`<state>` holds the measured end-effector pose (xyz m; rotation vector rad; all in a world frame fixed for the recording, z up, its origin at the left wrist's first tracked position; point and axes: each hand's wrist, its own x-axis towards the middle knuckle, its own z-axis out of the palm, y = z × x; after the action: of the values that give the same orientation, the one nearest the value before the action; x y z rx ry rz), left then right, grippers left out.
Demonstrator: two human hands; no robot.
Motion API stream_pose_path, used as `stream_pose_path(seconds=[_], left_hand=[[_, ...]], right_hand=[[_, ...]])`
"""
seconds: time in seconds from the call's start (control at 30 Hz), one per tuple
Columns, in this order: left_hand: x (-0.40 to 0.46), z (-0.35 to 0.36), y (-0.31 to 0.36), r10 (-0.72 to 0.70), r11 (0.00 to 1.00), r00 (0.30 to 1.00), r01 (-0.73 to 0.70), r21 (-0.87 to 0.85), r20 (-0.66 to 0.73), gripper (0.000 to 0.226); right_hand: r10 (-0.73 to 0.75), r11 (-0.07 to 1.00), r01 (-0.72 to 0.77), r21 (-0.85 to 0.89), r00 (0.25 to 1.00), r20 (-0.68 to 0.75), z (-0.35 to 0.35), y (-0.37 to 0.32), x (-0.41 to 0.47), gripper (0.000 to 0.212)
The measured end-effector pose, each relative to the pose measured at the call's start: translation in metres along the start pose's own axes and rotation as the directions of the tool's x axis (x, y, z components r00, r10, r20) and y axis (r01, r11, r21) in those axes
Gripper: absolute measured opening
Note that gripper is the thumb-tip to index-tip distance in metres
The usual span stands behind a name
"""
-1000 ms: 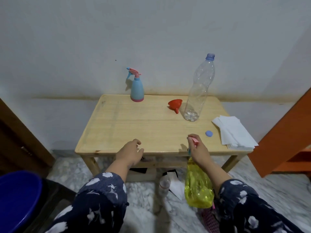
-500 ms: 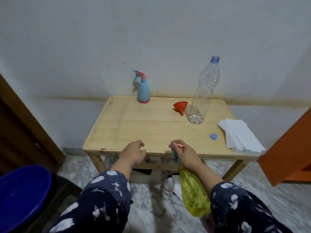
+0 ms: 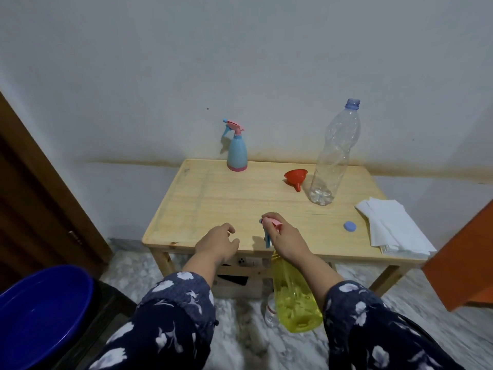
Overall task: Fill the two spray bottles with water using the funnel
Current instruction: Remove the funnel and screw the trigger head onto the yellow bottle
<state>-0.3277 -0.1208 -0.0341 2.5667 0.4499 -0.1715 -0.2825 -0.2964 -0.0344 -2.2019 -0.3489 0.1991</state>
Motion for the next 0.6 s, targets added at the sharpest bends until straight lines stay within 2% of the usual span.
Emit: stream_pose_path(seconds=[0.1,0.23,0.3,0.4,0.5,0.6], left_hand=[[-0.001,-0.001,0.008,0.018,0.998,0.999,-0.016,-0.061,0.040,0.037],[-0.007,-0.001,0.032,0.109,0.910,0.983,-0.039,-0.412,0.146,0.046],[-0.009,0.002,0.042,0.166,0.889,0.970,-0.068,-0.453,0.179,0.050],[-0.003,0.007,0.053,0.215,0.886,0.948,-0.089,-0.454,0.234,0.067],[0.008,0.005,0.059,0.149,0.927,0.986,-0.113,-0.358,0.075,0.080],[0.022,-0.002,0.068,0.056,0.965,0.997,-0.069,-0.252,-0.060,0.084]], right_hand=[[-0.017,0.993,0.021,0.114,0.999,-0.037,-0.010,-0.014,0.009,0.032],[-0.053,0.938,0.077,0.338,0.996,-0.078,-0.024,-0.041,0.020,0.035],[-0.072,0.907,0.094,0.411,0.995,-0.067,-0.030,-0.055,0.022,0.040],[-0.138,0.898,0.144,0.416,0.989,-0.045,-0.040,-0.073,0.028,0.046],[-0.169,0.914,0.179,0.365,0.984,-0.060,-0.045,-0.078,0.038,0.053],[-0.067,0.984,0.073,0.164,0.997,-0.039,-0.046,-0.068,0.052,0.069]])
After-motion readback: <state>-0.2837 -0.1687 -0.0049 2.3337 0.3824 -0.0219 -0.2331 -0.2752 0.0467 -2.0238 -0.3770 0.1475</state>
